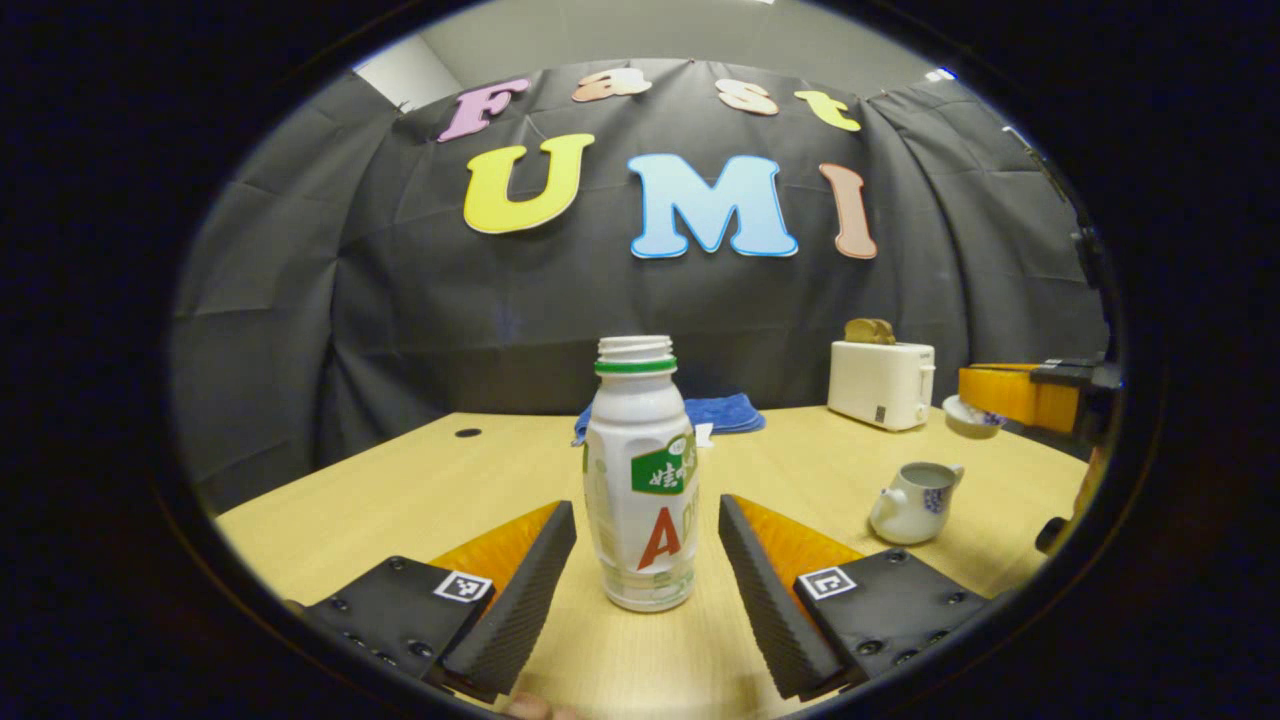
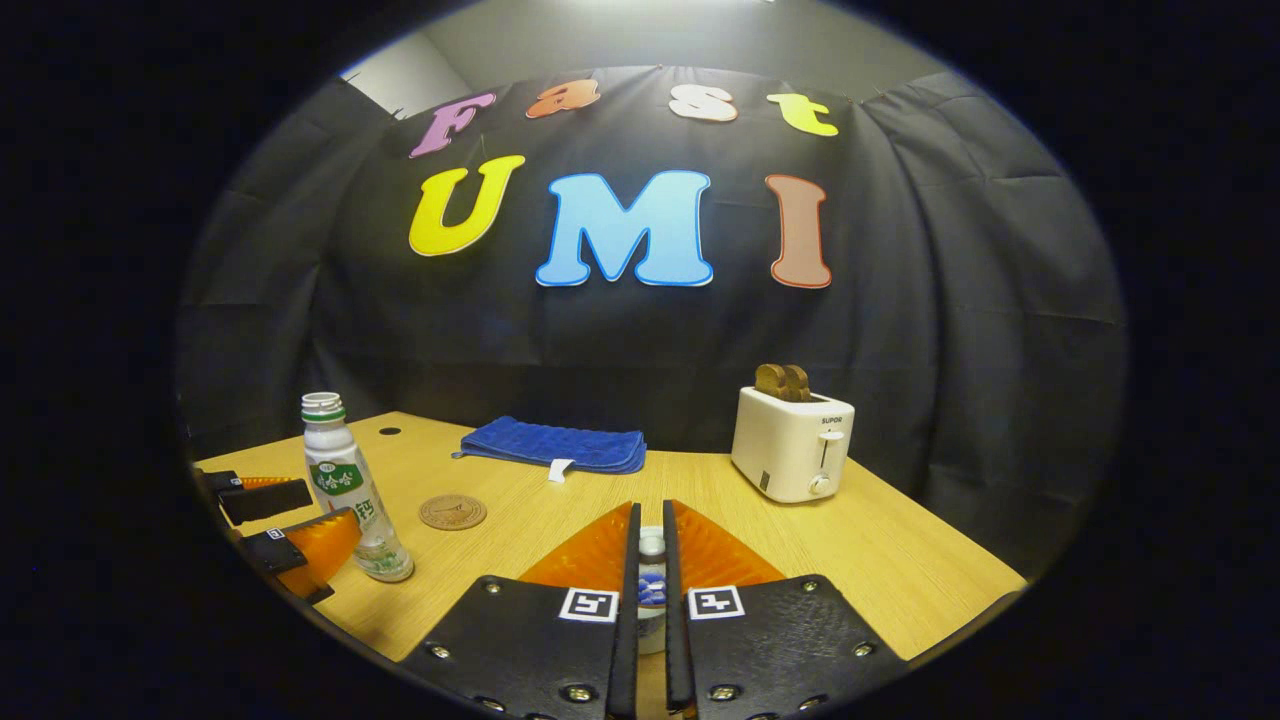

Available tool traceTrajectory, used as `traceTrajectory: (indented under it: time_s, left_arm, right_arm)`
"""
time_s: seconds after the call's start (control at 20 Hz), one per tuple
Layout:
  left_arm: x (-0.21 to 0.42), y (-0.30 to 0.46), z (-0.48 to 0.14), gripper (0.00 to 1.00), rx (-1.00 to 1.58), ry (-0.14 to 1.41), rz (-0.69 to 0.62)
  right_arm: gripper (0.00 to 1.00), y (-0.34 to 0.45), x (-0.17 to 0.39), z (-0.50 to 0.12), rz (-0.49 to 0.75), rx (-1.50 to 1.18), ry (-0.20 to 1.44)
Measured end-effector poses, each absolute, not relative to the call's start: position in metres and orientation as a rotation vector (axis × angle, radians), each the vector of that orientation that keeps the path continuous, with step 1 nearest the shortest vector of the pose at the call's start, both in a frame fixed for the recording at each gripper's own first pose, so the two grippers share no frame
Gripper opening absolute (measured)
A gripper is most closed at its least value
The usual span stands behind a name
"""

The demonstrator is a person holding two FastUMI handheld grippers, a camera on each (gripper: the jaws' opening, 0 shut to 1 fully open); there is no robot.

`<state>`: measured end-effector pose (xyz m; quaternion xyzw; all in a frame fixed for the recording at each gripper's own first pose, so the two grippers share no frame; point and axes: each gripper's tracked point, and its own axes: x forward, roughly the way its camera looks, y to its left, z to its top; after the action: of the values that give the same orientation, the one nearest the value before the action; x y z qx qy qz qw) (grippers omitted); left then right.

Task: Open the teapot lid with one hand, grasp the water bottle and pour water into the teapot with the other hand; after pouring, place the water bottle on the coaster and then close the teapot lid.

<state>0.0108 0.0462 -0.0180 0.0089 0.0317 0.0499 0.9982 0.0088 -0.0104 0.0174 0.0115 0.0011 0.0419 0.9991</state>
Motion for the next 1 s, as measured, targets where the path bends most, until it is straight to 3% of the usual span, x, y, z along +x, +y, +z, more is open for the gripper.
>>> traceTrajectory:
  time_s: [0.4, 0.45, 0.65, 0.7, 0.75, 0.8, 0.9, 1.0]
  left_arm:
    - [0.030, 0.055, -0.032, 0.96, 0.035, 0.113, 0.124]
    - [0.035, 0.053, -0.033, 1.00, 0.033, 0.121, 0.118]
    - [0.053, 0.055, -0.036, 1.00, 0.045, 0.144, 0.112]
    - [0.055, 0.055, -0.040, 0.92, 0.048, 0.155, 0.112]
    - [0.058, 0.056, -0.040, 1.00, 0.051, 0.166, 0.111]
    - [0.062, 0.055, -0.042, 0.96, 0.054, 0.175, 0.107]
    - [0.065, 0.056, -0.042, 0.99, 0.057, 0.188, 0.102]
    - [0.068, 0.056, -0.040, 0.92, 0.057, 0.183, 0.103]
  right_arm:
    - [0.11, -0.033, -0.014, 0.015, 0.101, 0.064, -0.014]
    - [0.11, -0.039, -0.016, 0.014, 0.094, 0.068, -0.013]
    - [0.11, -0.059, -0.020, 0.006, 0.070, 0.101, 0.001]
    - [0.11, -0.063, -0.021, 0.004, 0.067, 0.108, 0.005]
    - [0.11, -0.065, -0.021, 0.004, 0.064, 0.114, 0.005]
    - [0.11, -0.067, -0.021, 0.004, 0.063, 0.119, 0.004]
    - [0.11, -0.070, -0.022, 0.004, 0.061, 0.121, 0.001]
    - [0.11, -0.071, -0.022, 0.004, 0.061, 0.119, 0.000]
